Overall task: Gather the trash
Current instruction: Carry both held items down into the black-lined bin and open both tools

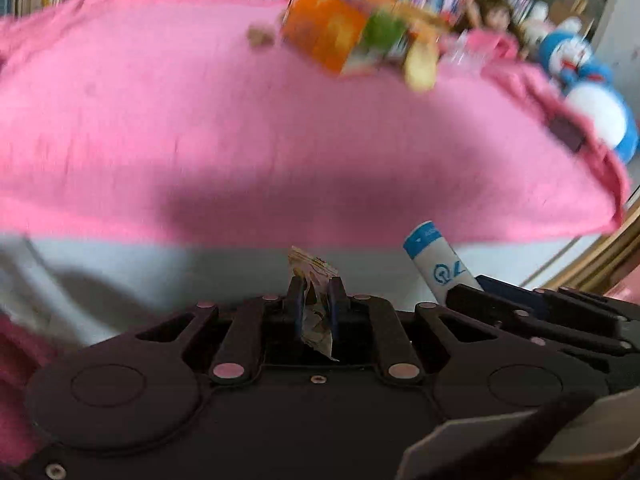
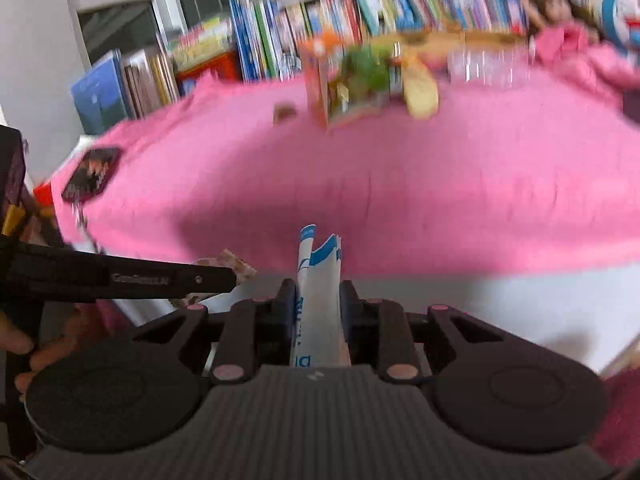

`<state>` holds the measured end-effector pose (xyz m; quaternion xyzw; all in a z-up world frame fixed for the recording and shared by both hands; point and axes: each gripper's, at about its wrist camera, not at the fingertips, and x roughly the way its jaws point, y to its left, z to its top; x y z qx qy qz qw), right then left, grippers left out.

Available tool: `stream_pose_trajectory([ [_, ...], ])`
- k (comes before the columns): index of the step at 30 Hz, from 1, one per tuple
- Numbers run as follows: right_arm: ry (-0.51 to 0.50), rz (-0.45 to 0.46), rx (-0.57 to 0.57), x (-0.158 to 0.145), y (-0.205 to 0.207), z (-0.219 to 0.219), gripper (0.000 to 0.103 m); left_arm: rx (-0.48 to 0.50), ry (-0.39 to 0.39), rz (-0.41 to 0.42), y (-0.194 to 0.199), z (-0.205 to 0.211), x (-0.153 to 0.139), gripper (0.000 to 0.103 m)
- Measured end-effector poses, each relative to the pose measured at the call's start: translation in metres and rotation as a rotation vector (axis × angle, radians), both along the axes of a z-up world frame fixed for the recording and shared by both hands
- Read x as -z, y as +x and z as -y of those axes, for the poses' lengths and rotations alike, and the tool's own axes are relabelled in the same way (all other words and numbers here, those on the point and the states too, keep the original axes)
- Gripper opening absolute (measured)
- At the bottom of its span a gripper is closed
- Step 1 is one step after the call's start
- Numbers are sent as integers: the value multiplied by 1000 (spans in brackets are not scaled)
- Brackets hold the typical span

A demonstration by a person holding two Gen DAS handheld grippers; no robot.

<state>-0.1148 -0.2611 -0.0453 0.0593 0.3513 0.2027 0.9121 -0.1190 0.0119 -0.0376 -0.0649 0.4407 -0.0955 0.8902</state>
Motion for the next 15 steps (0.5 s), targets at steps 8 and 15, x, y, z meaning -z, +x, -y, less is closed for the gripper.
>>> stream_pose_trajectory([
  [8,-42,-264,32,81,30,-8,29,-8,64,-223,14,3,91,12],
  [15,-75,-423,75,140,54,-16,30,-25,77,-375,36,5,144,12],
])
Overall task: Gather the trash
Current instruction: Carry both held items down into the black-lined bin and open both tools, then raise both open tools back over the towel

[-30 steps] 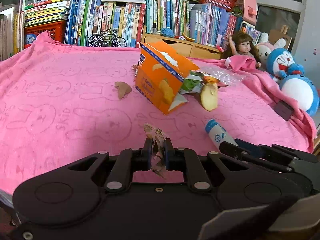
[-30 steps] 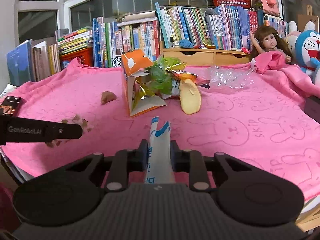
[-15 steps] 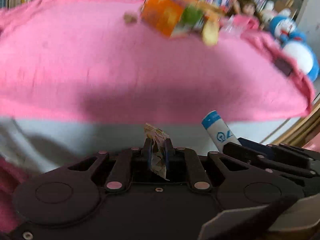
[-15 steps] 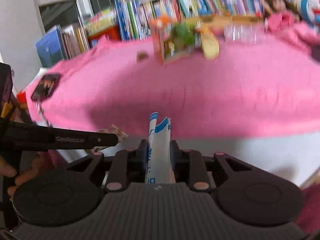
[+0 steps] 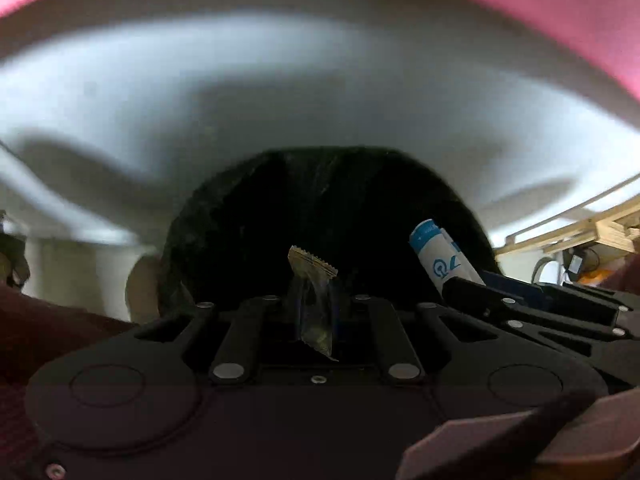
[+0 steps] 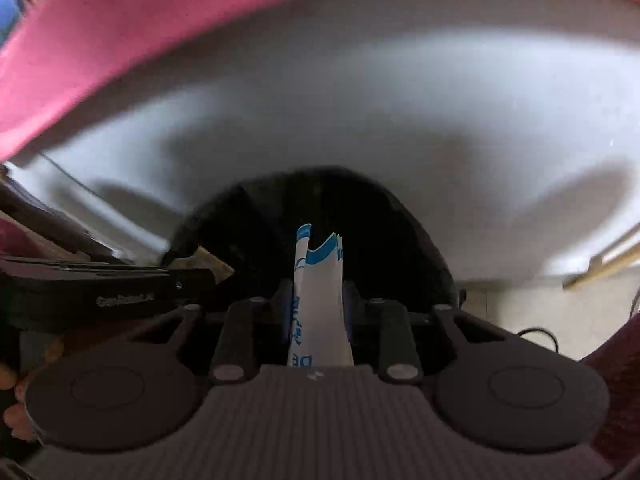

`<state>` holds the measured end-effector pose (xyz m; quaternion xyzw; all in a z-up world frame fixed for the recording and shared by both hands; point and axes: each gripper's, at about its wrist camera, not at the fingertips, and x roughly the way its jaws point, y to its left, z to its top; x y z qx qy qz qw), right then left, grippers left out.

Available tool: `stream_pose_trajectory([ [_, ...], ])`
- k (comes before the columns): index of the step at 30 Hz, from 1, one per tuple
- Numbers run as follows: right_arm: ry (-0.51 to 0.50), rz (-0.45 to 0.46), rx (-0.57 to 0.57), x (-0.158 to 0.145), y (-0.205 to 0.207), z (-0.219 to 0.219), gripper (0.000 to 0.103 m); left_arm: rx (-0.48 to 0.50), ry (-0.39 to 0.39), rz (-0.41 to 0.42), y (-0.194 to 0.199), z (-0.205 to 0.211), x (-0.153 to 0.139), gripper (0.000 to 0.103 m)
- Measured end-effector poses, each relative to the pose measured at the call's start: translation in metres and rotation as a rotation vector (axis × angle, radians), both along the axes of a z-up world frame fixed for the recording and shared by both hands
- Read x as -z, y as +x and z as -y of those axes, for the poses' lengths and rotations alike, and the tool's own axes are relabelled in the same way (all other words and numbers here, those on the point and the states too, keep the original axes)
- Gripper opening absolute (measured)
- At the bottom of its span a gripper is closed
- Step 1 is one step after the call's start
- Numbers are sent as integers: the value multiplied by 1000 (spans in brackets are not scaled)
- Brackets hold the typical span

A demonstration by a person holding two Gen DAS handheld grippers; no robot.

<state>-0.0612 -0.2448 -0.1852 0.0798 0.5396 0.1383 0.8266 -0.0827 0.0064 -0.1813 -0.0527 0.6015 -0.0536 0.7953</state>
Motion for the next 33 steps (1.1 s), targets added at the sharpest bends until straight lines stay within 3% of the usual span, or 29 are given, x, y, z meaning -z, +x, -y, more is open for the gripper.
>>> stream_pose_trajectory([
  [9,7,-27,10,7,-2,0,48,-15,-2,-37,8,2,8,17],
  [11,4,-21,6,5,-2,1,58,-19,-3,-36,8,1,6,22],
  [14,2,-14,-2,4,0,2,65,-20,2,-27,8,1,6,33],
  [24,-4,19,-10,-4,0,1,72,-36,20,-23,9,0,-4,51],
  [31,35,152,-65,-40,-15,6,73,-6,6,45,-11,1,-37,52],
  [33,50,223,-94,-61,-21,10,73,16,-18,90,-19,-2,-57,61],
])
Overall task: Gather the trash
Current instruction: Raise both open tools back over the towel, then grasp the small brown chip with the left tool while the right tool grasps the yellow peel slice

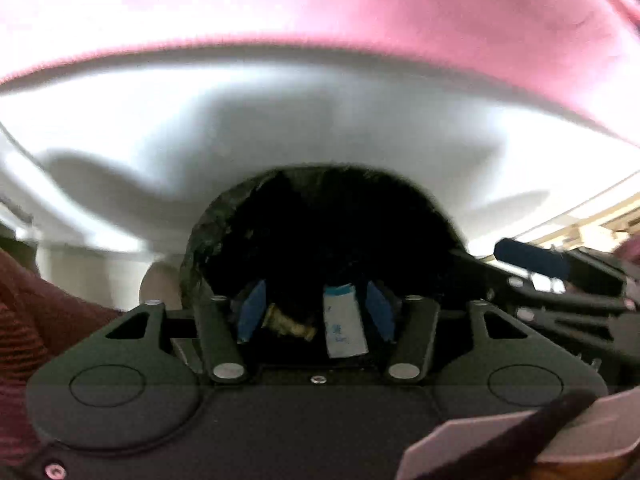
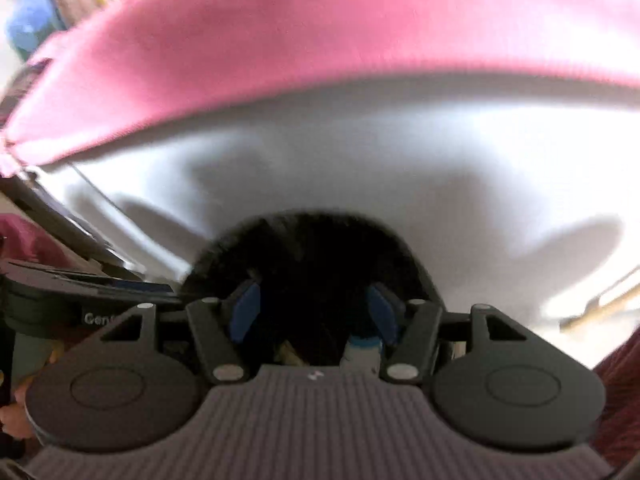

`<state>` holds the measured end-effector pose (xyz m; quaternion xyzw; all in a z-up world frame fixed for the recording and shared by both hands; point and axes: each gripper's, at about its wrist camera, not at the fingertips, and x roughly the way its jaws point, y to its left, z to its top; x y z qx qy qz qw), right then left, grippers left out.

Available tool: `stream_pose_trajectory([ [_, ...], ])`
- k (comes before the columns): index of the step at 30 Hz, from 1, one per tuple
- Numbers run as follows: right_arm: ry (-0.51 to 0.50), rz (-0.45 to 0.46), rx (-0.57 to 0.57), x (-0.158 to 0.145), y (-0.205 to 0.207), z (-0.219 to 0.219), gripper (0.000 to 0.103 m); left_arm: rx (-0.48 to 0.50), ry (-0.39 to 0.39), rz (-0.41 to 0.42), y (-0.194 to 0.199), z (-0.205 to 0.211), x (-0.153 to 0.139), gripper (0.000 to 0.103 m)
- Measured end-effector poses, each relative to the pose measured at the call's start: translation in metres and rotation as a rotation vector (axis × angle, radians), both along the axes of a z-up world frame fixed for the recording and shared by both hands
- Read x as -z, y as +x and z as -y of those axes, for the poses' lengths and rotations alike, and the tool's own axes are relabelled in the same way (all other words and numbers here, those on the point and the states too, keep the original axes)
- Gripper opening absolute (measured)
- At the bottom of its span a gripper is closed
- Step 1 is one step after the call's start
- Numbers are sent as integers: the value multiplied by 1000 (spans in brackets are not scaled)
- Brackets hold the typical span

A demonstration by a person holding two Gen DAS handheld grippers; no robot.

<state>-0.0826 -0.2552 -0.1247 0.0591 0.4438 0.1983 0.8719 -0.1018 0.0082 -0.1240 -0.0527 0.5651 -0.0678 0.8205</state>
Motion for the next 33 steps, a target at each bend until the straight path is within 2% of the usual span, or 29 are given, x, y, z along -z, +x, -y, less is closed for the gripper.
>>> stream_pose_trajectory([
  [3,35,114,-37,-34,-7,10,75,23,-49,97,-10,-6,-37,78],
  [5,49,197,-57,-57,-10,16,77,36,-77,156,-13,-8,-60,82],
  [9,56,337,-56,-92,-10,26,79,65,-116,250,-14,-8,-97,84],
  [13,51,405,-6,-109,9,35,79,57,-136,330,-8,-10,-119,85],
  [18,-2,477,88,-122,38,39,79,5,-90,482,16,-22,-142,90],
  [20,-9,492,135,-124,54,42,79,-49,-40,585,29,-26,-149,94],
  [22,-12,490,183,-127,72,45,79,-101,19,651,47,-28,-154,94],
  [24,-19,486,221,-130,91,48,79,-112,55,678,68,-30,-158,94],
  [27,-40,480,249,-132,117,50,79,-126,52,703,103,-33,-157,94],
  [31,-72,466,242,-135,148,46,79,-147,70,671,156,-32,-150,90],
  [33,-90,454,232,-135,161,41,79,-160,71,650,180,-34,-145,84],
])
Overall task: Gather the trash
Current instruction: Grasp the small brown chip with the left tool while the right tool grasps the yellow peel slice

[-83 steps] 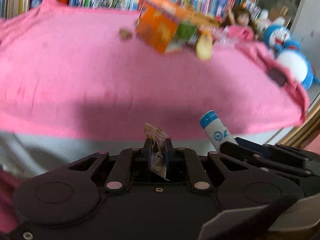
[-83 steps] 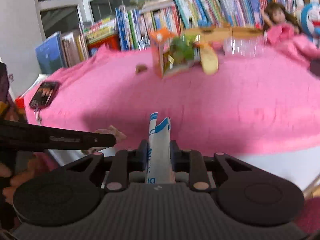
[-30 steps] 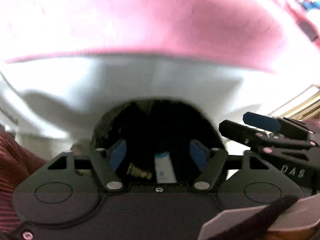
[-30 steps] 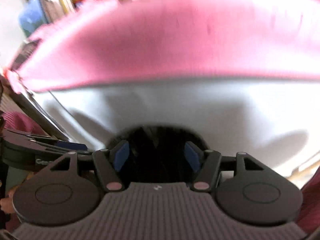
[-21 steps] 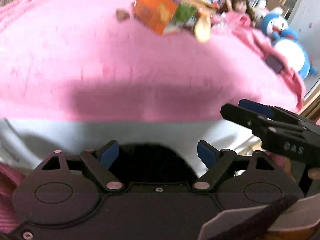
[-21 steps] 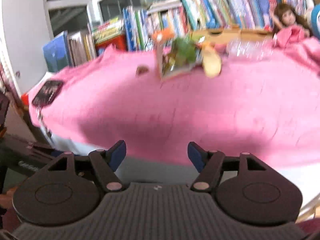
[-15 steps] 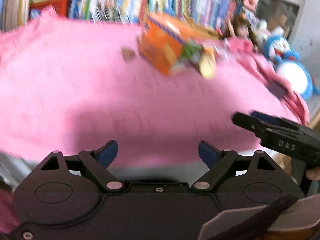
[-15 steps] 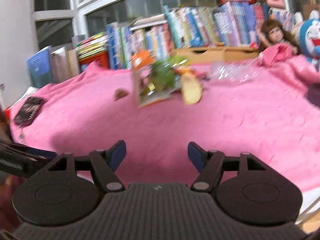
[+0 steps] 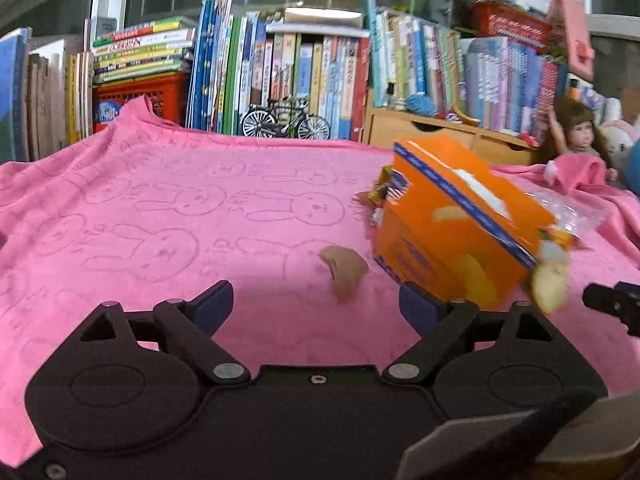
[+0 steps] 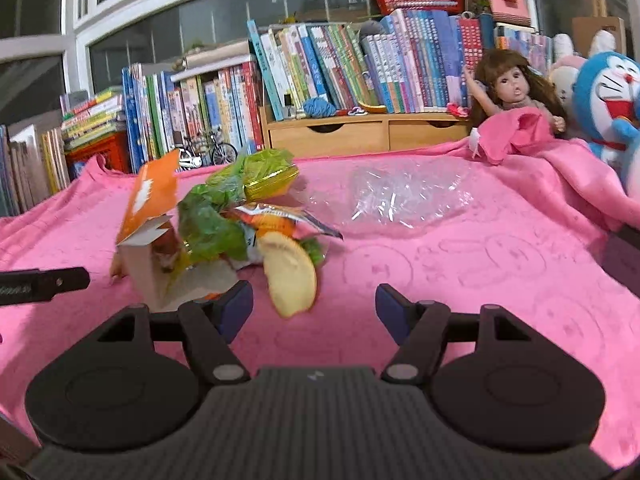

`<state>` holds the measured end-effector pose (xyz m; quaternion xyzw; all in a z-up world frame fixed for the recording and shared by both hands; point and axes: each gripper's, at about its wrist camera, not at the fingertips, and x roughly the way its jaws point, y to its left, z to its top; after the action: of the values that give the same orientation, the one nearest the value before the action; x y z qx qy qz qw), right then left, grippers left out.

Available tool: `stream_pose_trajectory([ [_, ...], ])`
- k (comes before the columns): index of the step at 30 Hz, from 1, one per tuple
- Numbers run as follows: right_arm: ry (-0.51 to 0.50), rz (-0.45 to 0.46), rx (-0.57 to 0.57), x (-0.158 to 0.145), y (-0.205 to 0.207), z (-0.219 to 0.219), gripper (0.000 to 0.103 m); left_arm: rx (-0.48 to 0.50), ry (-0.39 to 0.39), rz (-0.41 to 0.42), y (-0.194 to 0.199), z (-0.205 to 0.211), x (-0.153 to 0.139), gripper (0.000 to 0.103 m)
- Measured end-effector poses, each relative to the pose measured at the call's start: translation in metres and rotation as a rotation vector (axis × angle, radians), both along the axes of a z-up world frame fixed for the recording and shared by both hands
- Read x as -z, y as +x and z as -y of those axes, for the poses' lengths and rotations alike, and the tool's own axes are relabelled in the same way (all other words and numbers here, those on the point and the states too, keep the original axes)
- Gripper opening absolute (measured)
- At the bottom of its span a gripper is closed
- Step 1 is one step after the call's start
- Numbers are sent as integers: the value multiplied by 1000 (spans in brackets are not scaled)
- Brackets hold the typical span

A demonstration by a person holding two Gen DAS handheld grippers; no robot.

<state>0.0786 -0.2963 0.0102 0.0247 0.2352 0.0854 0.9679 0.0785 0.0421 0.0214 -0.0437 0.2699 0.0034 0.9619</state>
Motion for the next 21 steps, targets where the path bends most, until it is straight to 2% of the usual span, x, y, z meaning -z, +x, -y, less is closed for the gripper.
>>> stream_pose_trajectory([
  [3,-28,-23,-26,1,17,-10,79,-29,-26,-41,33,-1,9,72],
  [6,-71,-39,-57,4,29,-23,79,-47,-65,-73,55,-5,16,70],
  [8,-85,-56,-60,6,38,-29,77,-64,-64,-80,64,-5,21,65],
  [11,-88,-84,-55,11,50,-32,73,-58,-62,-89,73,-2,25,64],
  [12,-86,-94,-53,13,54,-33,72,-49,-66,-87,74,-1,26,60],
  [13,-83,-108,-50,15,57,-33,64,-39,-72,-86,73,0,26,56],
  [14,-77,-121,-46,17,59,-33,53,-29,-83,-86,73,1,26,46],
  [16,-71,-124,-40,18,58,-32,44,-20,-102,-86,72,2,26,33],
  [17,-71,-120,-41,18,56,-32,42,-14,-106,-87,72,3,25,22],
  [18,-70,-116,-45,17,54,-32,42,-6,-114,-87,71,3,24,16],
  [21,-68,-100,-56,15,44,-32,42,-3,-105,-93,65,6,22,14],
])
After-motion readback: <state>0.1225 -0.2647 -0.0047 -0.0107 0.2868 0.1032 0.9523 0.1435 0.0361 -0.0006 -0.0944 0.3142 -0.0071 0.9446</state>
